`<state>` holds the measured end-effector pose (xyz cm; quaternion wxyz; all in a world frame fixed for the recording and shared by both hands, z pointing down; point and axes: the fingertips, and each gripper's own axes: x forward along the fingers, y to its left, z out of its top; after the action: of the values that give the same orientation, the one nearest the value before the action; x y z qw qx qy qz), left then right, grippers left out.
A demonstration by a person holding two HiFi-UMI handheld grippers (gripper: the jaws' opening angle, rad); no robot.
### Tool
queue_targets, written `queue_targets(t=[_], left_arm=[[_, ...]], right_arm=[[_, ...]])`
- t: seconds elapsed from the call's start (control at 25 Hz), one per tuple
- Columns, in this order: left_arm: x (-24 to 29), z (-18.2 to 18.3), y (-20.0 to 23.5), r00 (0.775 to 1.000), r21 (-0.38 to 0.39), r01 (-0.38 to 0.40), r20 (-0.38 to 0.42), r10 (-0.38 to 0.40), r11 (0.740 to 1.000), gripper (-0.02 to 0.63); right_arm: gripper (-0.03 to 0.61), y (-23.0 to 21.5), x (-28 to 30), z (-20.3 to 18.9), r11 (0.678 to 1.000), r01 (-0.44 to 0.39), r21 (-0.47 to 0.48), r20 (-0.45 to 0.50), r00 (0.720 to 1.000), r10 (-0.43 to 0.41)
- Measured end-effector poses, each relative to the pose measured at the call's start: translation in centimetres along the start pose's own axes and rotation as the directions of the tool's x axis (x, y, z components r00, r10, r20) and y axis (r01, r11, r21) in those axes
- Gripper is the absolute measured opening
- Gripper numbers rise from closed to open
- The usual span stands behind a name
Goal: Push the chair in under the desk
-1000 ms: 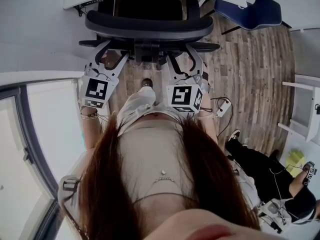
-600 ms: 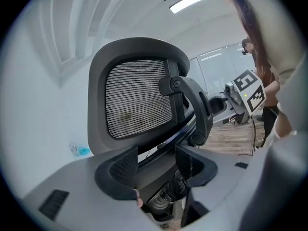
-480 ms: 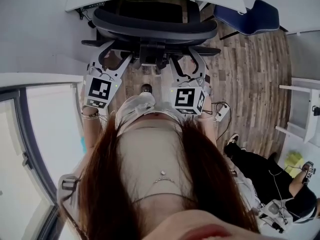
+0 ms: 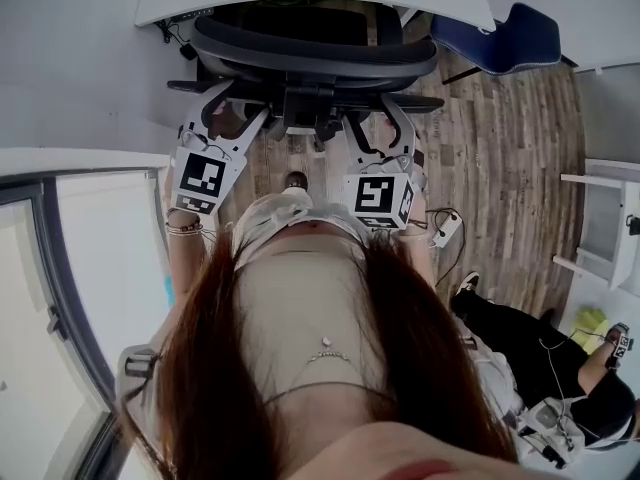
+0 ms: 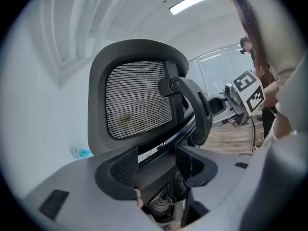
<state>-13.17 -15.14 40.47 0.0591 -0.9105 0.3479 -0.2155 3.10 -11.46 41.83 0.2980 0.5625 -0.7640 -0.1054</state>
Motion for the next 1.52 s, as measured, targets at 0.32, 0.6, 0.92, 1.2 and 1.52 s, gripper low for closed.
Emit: queue_targets(t=[0.32, 0.6, 0.92, 1.2, 1.52], left_arm=[[0.2, 0.1, 0.2, 1.0, 0.001, 0.001, 0.0, -0.001, 1.0, 0.242], [0.5, 0.2, 0.7, 1.0, 0.01, -0.007, 0.006, 0.007, 1.0, 0.242], [2.6, -0.2, 3.2, 1.0, -0.002, -0.018, -0.004, 0.018, 1.0, 0.241], [3.7, -0.2, 4.8, 1.0, -0.004, -0.021, 0.013, 0.021, 1.0, 0.239], [3.7, 0.1, 5.2, 1.0, 0.004, -0.007, 0.007, 0.007, 1.0, 0.236]], right_arm=[[0.245, -0.2, 0.3, 0.1, 1.0, -0.007, -0.002, 0.014, 1.0, 0.008], [0.245, -0.4, 0.9, 0.3, 1.0, -0.004, -0.01, 0.018, 1.0, 0.004], [0.245, -1.3, 4.3, 0.6, 1.0, -0.006, 0.026, -0.007, 1.0, 0.006], [0.245, -1.9, 6.3, 1.0, 0.999, -0.005, 0.039, -0.013, 1.0, 0.005], [0.247, -2.1, 6.6, 1.3, 0.999, 0.009, 0.046, -0.004, 1.0, -0.008]])
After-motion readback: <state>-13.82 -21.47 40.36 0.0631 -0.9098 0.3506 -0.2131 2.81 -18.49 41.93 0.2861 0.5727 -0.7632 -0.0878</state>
